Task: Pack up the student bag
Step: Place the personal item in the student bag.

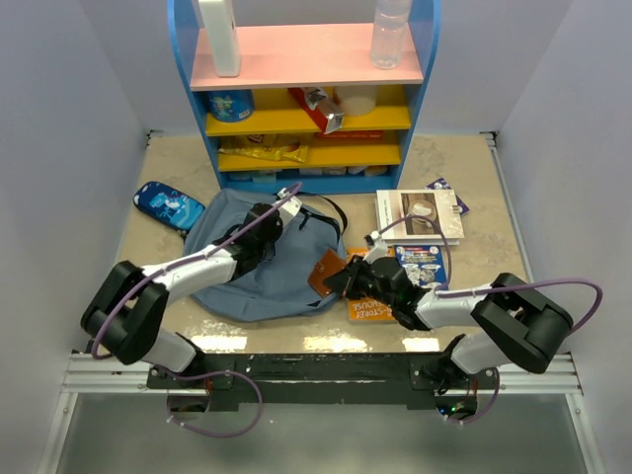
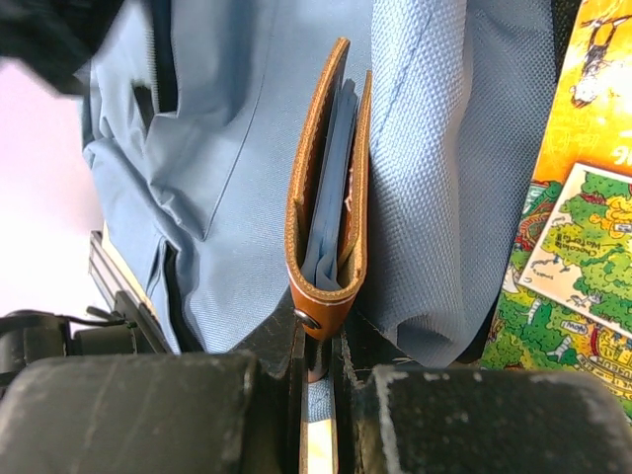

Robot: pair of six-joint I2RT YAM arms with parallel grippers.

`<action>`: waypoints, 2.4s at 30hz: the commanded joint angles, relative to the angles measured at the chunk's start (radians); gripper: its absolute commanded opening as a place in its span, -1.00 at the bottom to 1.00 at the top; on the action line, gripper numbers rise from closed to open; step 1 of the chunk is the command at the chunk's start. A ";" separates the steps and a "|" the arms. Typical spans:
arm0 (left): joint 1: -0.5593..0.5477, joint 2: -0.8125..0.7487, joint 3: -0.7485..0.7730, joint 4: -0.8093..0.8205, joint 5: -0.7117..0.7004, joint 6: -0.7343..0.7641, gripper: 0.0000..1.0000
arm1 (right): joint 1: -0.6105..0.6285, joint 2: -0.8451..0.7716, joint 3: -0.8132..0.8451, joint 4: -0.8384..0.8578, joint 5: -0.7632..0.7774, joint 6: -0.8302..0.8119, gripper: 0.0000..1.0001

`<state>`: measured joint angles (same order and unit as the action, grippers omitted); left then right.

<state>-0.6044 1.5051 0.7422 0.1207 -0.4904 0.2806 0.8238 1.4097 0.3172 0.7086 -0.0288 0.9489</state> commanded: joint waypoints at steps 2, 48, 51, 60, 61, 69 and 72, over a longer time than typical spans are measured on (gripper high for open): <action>0.023 -0.129 0.111 -0.168 0.128 -0.004 -1.00 | 0.003 0.011 0.057 -0.008 -0.040 -0.039 -1.00; 0.032 -0.154 0.304 -0.506 0.322 -0.077 -1.00 | 0.109 0.514 0.557 0.259 0.079 -0.007 -1.00; 0.032 -0.154 0.307 -0.500 0.325 -0.075 -1.00 | 0.147 0.557 0.586 0.249 0.067 0.001 -1.00; 0.032 -0.137 0.304 -0.477 0.337 -0.084 -1.00 | 0.261 0.607 0.545 0.258 0.030 0.051 -1.00; 0.032 -0.135 0.304 -0.474 0.342 -0.087 -1.00 | 0.270 0.606 0.533 0.256 0.030 0.054 -1.00; 0.032 -0.140 0.309 -0.483 0.374 -0.100 -1.00 | 0.242 0.673 0.585 0.281 0.008 0.018 -0.62; 0.031 -0.144 0.309 -0.492 0.378 -0.101 -1.00 | 0.195 0.696 0.689 0.221 -0.002 -0.004 -0.07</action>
<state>-0.5701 1.3949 0.9913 -0.4858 -0.1394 0.1978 1.0458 2.0686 0.8955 0.9829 0.0387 0.9878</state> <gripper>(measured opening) 0.039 0.354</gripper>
